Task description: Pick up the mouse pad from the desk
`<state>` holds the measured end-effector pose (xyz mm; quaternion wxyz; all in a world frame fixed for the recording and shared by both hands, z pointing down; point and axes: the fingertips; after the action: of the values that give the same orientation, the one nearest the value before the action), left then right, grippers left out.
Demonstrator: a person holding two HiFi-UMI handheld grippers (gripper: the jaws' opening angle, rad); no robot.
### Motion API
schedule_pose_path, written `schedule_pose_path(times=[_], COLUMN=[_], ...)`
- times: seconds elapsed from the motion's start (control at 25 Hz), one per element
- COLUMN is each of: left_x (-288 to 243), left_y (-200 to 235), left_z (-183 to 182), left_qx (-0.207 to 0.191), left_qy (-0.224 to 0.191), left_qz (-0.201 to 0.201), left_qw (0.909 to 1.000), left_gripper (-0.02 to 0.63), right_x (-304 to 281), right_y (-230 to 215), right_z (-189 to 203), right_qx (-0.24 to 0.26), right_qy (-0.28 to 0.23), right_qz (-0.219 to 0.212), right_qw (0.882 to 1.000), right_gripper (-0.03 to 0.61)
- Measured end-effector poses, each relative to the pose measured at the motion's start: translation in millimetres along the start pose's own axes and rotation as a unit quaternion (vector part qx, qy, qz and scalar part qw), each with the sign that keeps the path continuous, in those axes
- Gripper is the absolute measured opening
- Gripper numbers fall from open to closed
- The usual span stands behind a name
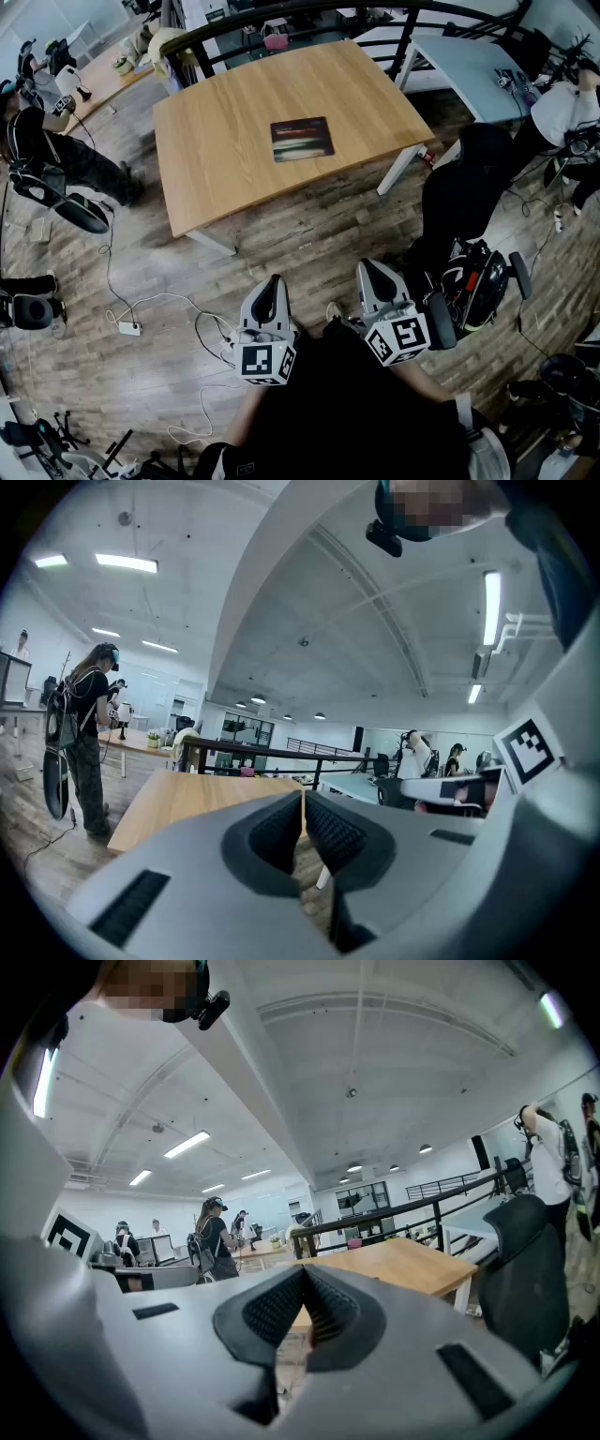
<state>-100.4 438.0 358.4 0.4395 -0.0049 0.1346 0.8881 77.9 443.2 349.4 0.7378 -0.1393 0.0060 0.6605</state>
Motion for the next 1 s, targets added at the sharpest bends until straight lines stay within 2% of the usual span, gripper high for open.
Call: schedule_pose_path(times=[0.24,0.6,1.0], left_x=[-7,-20,-53], left_y=[-1,-15,-38], left_z=[-2,2,15], left_qx=[-0.001,0.003,0.001], left_qy=[-0.005,0.000,0.007], left_qz=[0.001,-0.006,-0.030], left_qw=[1.0000,1.0000,0.9995], left_gripper=[0.029,0.029,0.029], right_x=[-5,-6,-18], right_y=[-3,-16,-67], right_z=[-7,-9,-4], right_qx=[0.011,-0.007,-0.003], right_qy=[-0.007,-0.012,-0.003], right_qz=[-0.006,-0.016,-0.033], right_qw=[1.000,1.000,0.999], right_gripper=[0.031,0.032,0.032])
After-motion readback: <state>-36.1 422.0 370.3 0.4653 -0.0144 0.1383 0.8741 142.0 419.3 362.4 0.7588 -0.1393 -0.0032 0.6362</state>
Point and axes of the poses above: the fingertips, and each gripper's own axes: x backward along the fingers, y to its left, z out of its underside, and after that the axes turned 10 degrees about z, right-handed
